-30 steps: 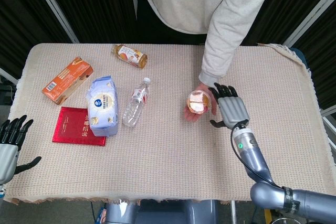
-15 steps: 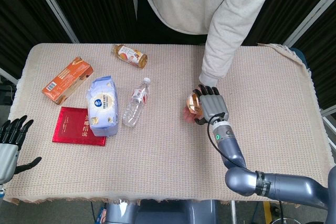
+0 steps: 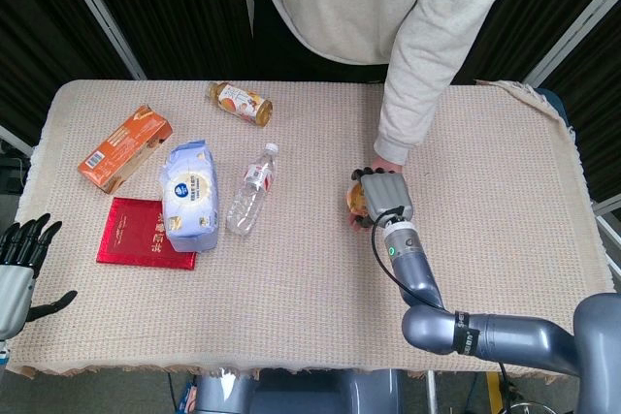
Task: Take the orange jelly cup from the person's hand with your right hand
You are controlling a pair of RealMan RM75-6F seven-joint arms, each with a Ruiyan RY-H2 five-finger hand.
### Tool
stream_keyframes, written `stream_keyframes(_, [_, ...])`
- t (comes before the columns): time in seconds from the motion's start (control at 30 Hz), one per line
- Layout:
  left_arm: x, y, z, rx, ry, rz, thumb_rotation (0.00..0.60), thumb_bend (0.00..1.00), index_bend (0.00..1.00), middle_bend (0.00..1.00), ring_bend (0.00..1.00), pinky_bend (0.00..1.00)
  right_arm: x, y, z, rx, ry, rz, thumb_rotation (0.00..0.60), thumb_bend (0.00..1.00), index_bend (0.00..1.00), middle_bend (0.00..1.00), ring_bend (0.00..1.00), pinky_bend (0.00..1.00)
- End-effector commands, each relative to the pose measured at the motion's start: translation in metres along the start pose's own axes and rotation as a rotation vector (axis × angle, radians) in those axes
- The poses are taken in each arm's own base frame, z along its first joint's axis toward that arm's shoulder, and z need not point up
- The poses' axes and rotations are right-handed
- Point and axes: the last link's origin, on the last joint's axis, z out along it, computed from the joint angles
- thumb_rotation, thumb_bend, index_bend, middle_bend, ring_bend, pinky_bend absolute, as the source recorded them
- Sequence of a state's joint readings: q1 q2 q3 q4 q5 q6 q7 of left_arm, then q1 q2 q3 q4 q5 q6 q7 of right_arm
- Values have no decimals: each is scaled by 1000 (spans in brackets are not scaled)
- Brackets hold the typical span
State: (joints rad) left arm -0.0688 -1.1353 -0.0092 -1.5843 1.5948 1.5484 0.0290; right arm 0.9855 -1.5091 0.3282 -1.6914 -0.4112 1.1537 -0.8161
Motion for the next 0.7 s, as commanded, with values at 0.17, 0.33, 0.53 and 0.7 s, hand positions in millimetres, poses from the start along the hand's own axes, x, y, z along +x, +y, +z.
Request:
stream_keyframes(0.17, [-1,0,0,2,-5,-3,600,81,0,0,0,0,7,-5,-10,81,149,67,600,325,707,621,542,628])
stream_keyframes(0.33, [-1,0,0,2,2,4,600,82,0,0,0,0,18,2,-29,104,177,72,600,324,708,621,542,629])
stream_keyframes(0.53, [-1,1,-1,3,8,12,600,81,0,0,0,0,27,25,-61,95,194,75,600,325,708,621,542,628])
stream_keyframes(0.7, [-1,2,-1,-4,17,23,600,82,0,0,0,0,19,66,-100,57,153,48,600,325,707,621,542,628])
